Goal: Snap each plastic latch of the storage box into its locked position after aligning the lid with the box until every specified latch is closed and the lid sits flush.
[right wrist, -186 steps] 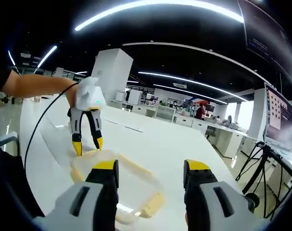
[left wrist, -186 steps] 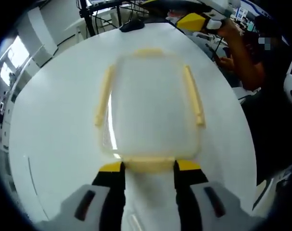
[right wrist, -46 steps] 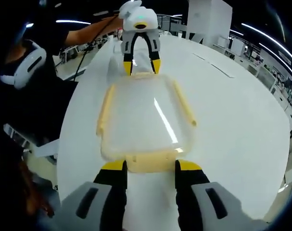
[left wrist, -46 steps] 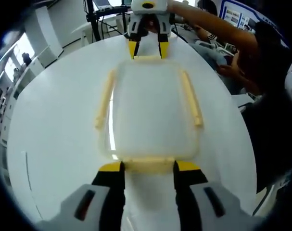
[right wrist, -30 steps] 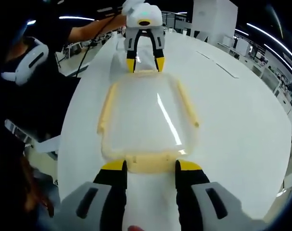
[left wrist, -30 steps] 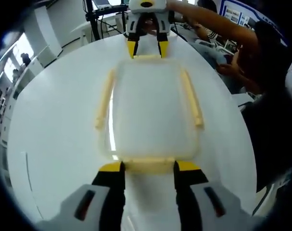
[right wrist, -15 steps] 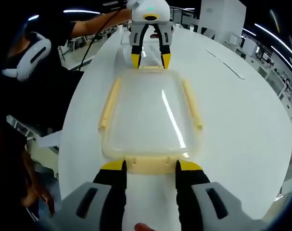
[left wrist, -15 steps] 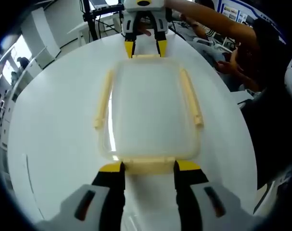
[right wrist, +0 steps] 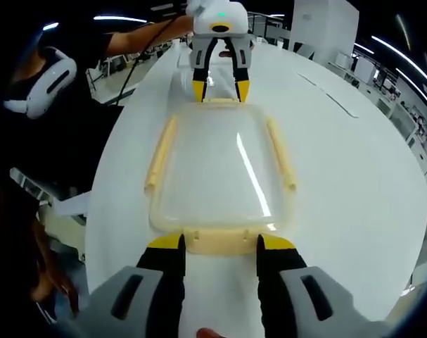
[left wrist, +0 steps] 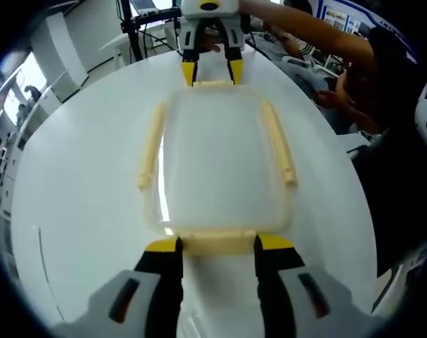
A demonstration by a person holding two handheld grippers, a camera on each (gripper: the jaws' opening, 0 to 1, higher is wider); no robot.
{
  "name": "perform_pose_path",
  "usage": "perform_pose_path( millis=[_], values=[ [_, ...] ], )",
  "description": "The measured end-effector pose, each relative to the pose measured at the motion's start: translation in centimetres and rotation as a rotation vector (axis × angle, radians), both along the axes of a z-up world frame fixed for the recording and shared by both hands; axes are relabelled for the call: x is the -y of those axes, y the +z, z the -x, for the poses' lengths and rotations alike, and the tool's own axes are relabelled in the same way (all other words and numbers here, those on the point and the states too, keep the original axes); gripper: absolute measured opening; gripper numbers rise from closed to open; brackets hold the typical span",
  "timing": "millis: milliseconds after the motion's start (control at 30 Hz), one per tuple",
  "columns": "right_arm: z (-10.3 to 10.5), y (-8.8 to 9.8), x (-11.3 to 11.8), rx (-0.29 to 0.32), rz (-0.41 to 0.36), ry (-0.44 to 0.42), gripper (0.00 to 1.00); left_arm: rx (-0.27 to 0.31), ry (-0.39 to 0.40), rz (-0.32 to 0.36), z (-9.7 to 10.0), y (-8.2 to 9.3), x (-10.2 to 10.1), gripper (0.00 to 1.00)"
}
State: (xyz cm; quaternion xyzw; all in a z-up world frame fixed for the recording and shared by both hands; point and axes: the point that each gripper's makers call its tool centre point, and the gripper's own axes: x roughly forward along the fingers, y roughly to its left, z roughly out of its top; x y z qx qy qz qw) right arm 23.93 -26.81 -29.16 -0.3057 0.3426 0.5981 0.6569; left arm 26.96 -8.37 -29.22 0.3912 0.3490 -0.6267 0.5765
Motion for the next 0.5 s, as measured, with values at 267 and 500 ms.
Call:
perform_pose_path(
  millis=[267, 500],
  values=[
    [0.07, -0.16, 0.15, -0.004, 0.009, 0.000, 0.39, -0.001, 0.002, 0.000, 0.18, -0.07, -0.05, 0.39],
    [0.05, -0.22, 0.18, -0.006, 0.011, -0.003, 0.40, -0.002, 0.002, 0.000, 0.26, -0.09, -0.08, 0.39]
  ],
)
